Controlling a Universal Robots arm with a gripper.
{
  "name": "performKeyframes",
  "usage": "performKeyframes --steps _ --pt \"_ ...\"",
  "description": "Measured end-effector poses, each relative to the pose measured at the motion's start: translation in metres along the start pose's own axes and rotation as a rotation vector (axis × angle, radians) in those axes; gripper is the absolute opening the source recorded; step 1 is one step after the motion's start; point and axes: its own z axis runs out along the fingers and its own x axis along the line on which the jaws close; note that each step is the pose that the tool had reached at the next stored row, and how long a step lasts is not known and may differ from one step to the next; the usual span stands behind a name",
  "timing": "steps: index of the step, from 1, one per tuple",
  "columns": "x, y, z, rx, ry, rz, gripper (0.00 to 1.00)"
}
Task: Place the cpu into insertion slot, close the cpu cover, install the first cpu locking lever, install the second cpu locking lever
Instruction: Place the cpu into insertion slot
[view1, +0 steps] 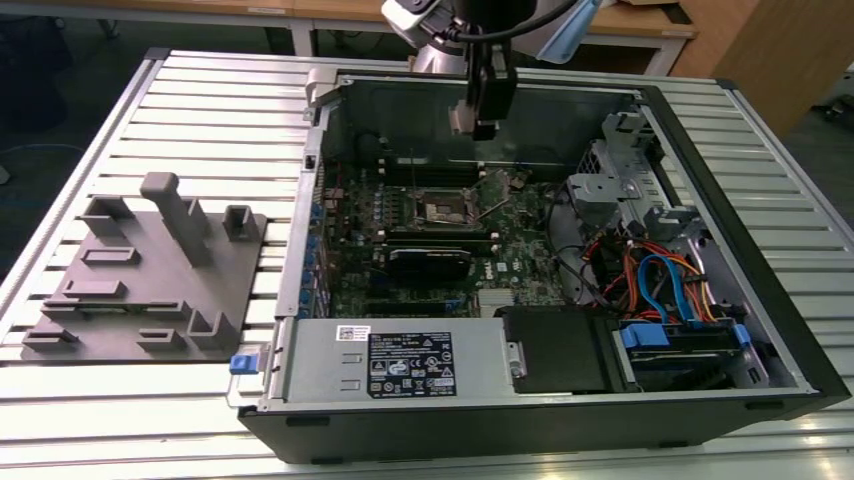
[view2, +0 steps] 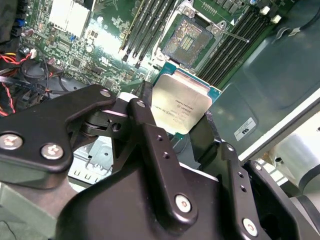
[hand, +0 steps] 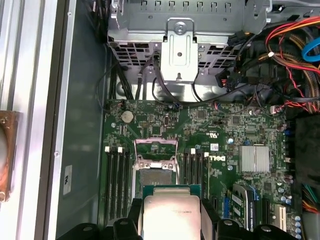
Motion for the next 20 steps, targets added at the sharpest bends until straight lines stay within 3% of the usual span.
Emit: performKeyframes --steps 3,20 --pt "0.0001 -0.0003 0.0037 0.0000 -0.0002 0.000 0.54" --pt "0.0001 -0.0005 0.0050 0.0000 -0.0001 0.000 0.54"
